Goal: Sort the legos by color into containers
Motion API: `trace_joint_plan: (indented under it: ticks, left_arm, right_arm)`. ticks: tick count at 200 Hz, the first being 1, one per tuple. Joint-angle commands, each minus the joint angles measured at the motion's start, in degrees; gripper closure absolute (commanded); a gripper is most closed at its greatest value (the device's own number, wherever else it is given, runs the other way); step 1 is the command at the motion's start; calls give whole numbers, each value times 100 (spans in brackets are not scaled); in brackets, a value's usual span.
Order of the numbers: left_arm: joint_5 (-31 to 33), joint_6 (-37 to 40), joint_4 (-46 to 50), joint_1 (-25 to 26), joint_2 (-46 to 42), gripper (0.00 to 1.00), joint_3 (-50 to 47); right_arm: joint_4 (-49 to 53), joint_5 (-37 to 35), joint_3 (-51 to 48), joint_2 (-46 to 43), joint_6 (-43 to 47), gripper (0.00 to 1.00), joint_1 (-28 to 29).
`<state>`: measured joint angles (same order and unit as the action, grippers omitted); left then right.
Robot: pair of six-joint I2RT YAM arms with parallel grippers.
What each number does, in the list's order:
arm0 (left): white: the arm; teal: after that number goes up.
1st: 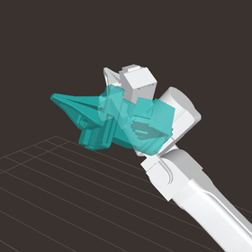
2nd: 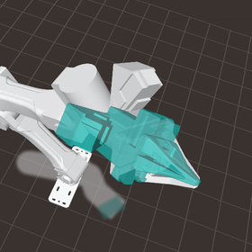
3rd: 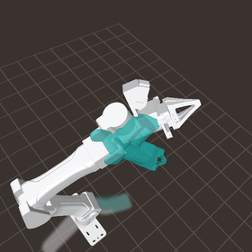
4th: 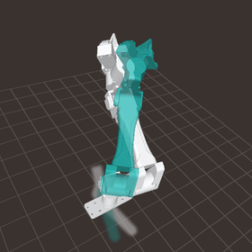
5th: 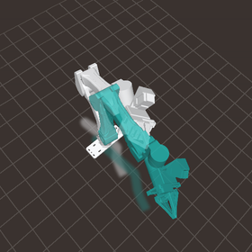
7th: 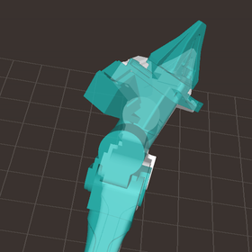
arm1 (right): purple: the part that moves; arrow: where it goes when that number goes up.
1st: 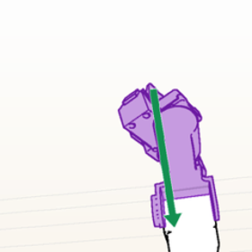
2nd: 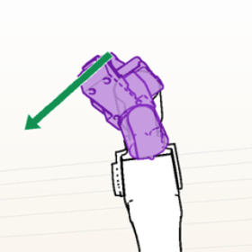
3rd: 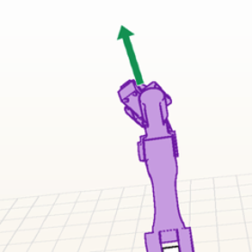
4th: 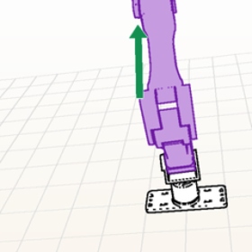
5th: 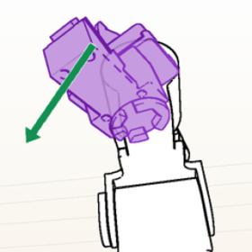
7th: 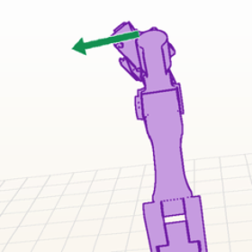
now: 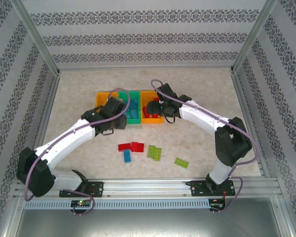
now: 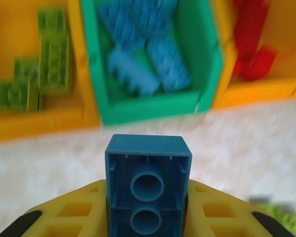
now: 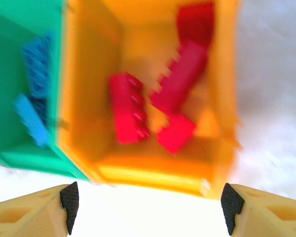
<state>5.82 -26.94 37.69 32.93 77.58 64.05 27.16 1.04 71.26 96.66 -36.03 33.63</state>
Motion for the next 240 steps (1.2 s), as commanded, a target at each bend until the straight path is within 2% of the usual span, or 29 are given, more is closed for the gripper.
trace_joint_plan:
  ticks: [1,40,71,83,99,123,134,143,171,182,240]
  left_arm:
    - [-174,501,106,-289,810,70,764]
    - [-830,589,96,-780,2239,74,1998]
    - [-1090,545,141,-989,2978,74,2600]
    - [-1118,544,162,-990,3161,71,2727]
    - [-1144,485,203,-990,3319,62,2824]
    - [-1178,391,169,-990,3313,43,2768]
    - [-1157,367,159,-987,3244,30,2707]
    - [-1126,347,159,-990,3159,26,2648]
    - [-1032,308,215,-990,2762,10,2392]
    - [-1013,269,148,-990,2529,0,2187]
    - [-763,110,100,-1029,1544,1,1381]
  right_arm:
    - [127,-325,-765,-536,-114,21,113]
    - [101,-427,-1420,-1011,95,22,642]
    - [-18,-492,-1808,-1116,-307,22,714]
    - [-145,-411,-1937,-1146,-446,22,734]
    - [-271,-343,-1955,-1120,-444,25,915]
    - [-264,-264,-1648,-829,-137,27,1318]
    - [-263,-186,-1500,-668,-73,27,1444]
    - [-282,-100,-1386,-536,-32,29,1532]
    - [-177,28,-1079,-132,68,42,1757]
    - [-132,50,-1006,-4,108,46,1804]
    - [48,317,-783,403,313,55,1928]
